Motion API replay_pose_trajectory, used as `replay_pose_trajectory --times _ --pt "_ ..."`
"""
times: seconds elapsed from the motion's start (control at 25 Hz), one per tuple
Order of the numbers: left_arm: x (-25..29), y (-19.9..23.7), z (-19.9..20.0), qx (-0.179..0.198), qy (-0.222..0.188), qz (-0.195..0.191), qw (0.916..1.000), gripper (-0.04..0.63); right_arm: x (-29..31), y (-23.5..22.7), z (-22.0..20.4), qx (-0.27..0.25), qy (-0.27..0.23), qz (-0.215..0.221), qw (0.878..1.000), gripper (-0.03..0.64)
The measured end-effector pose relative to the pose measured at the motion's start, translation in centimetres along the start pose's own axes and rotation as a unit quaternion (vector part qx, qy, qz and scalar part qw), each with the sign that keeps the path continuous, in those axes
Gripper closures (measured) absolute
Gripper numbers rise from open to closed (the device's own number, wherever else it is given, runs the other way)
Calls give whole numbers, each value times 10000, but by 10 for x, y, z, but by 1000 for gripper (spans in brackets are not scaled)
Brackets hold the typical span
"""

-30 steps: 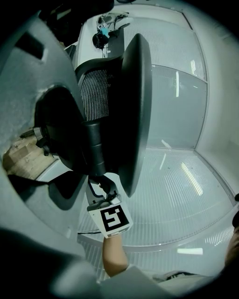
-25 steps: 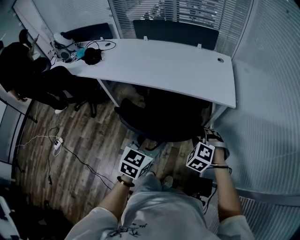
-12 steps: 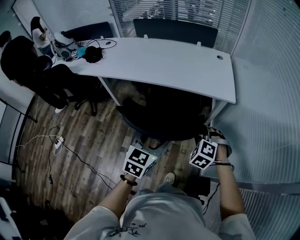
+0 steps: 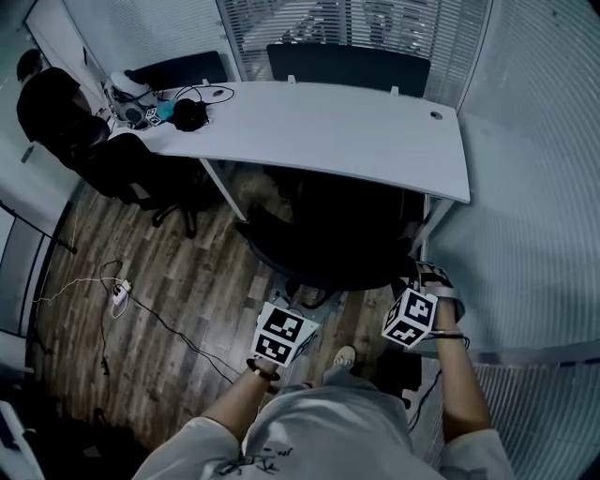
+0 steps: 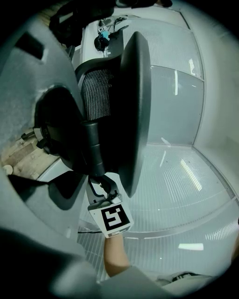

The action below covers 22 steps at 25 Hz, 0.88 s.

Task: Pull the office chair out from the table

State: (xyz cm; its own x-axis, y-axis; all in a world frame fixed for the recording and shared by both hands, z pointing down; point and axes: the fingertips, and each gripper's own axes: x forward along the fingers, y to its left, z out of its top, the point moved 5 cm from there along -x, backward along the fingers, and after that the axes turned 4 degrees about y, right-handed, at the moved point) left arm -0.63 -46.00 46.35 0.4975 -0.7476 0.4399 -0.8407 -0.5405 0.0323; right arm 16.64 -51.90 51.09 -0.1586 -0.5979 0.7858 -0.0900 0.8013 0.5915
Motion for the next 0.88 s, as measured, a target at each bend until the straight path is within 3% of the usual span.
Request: replay_pose_trajectory --times 0.88 --pt "-100 -56 -54 160 -66 -165 9997 302 -77 111 14 273 121 -98 9995 488"
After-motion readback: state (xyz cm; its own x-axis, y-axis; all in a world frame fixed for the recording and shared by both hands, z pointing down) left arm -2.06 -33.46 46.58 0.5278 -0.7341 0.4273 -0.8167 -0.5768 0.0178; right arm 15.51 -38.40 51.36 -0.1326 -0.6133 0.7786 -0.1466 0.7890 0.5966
